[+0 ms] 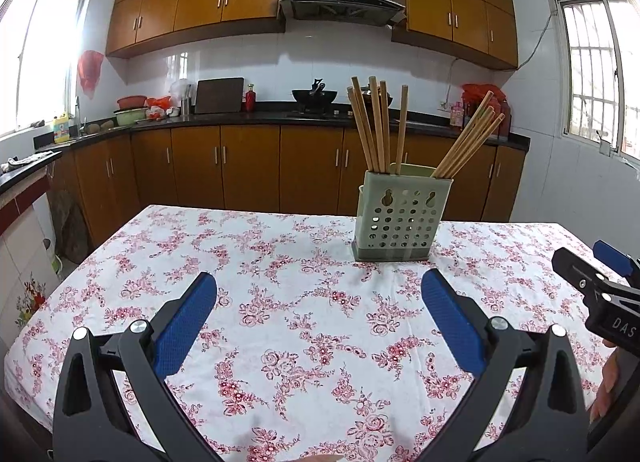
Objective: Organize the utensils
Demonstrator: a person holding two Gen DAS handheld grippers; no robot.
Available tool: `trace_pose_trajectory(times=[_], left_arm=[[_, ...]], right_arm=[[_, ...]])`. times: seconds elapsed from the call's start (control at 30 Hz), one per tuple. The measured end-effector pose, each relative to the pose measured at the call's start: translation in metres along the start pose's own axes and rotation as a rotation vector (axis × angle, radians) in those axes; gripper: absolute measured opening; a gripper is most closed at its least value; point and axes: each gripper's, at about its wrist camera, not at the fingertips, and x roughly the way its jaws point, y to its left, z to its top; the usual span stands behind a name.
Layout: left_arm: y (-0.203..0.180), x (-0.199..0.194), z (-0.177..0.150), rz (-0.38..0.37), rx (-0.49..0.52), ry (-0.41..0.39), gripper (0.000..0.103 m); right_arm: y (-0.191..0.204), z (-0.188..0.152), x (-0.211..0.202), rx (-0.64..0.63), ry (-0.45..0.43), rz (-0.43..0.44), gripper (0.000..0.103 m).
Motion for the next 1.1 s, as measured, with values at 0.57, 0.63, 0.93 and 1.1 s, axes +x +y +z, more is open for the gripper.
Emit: trace_pose_trajectory(times=[0.57,0.63,0.93,1.1], left_arm=[[-0.0015,0.0013,-0.0004,-0.007,-0.002,0.011,0.101],[-0.0018,0.0015,-0.0003,-0.007,-0.001,0.011,0.101],[-0.0020,0.0013,-0.0003,-0.009,-0.001,0.011,0.101],[-0.0023,0.0013,-0.0004,-0.009,0.000,0.012,0.101]], right_arm=[[-0.0007,-0.0012,0.0007,0.001,0.002,-0.001,0.099],[-0.0006,-0.0014,0.0008,0.001,0.002,-0.001,0.099],[-0.0005,-0.0011,0.0009,0.002,0.004,0.000,0.099],[0.0000,-0.0022,0.0015,0.004,0.006,0.001,0.099]])
